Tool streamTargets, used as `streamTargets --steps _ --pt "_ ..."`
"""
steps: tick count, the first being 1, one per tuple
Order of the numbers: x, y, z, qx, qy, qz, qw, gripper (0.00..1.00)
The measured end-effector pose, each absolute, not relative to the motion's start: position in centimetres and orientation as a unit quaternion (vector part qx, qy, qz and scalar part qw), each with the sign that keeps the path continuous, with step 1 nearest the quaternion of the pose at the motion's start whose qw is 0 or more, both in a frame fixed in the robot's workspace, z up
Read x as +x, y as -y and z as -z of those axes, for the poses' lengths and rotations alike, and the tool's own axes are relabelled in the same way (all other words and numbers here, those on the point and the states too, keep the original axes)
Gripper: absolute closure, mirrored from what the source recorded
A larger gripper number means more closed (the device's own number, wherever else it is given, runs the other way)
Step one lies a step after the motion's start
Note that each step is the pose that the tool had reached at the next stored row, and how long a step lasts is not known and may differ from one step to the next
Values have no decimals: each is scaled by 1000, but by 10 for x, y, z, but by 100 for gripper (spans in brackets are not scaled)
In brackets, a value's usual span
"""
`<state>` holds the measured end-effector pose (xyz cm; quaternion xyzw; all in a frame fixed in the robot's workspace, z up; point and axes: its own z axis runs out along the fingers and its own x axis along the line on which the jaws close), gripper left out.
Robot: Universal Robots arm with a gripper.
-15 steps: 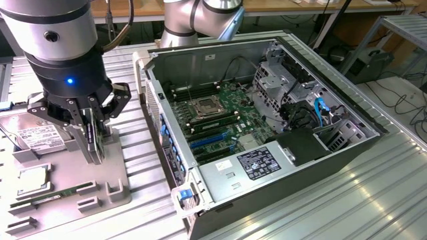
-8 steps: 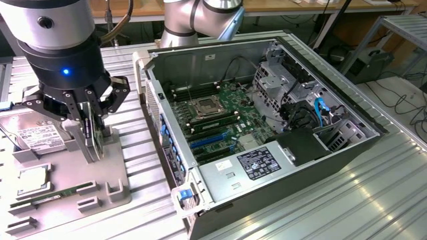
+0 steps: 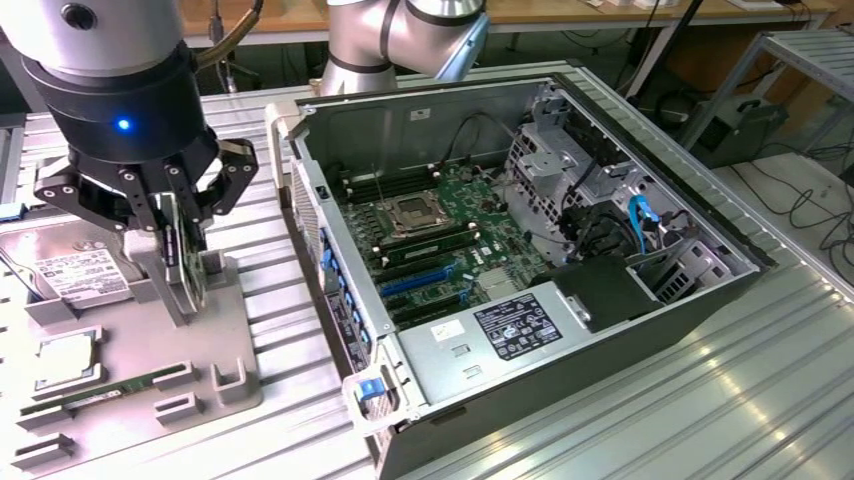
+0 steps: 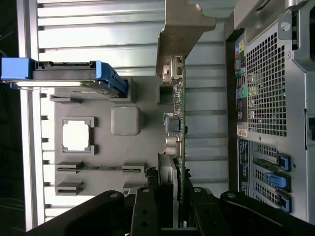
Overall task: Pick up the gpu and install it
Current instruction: 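Pick up the gpu and move the gpu toward the slot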
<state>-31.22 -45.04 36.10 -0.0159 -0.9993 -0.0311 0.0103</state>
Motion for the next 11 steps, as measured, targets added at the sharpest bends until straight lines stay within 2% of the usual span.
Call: streamTargets --steps 4,7,11 --pt "-312 450 -364 -16 999 31 10 72" --pt "-312 450 -365 -16 1000 13 10 72" --pt "-312 450 -366 -16 1000 1 10 72"
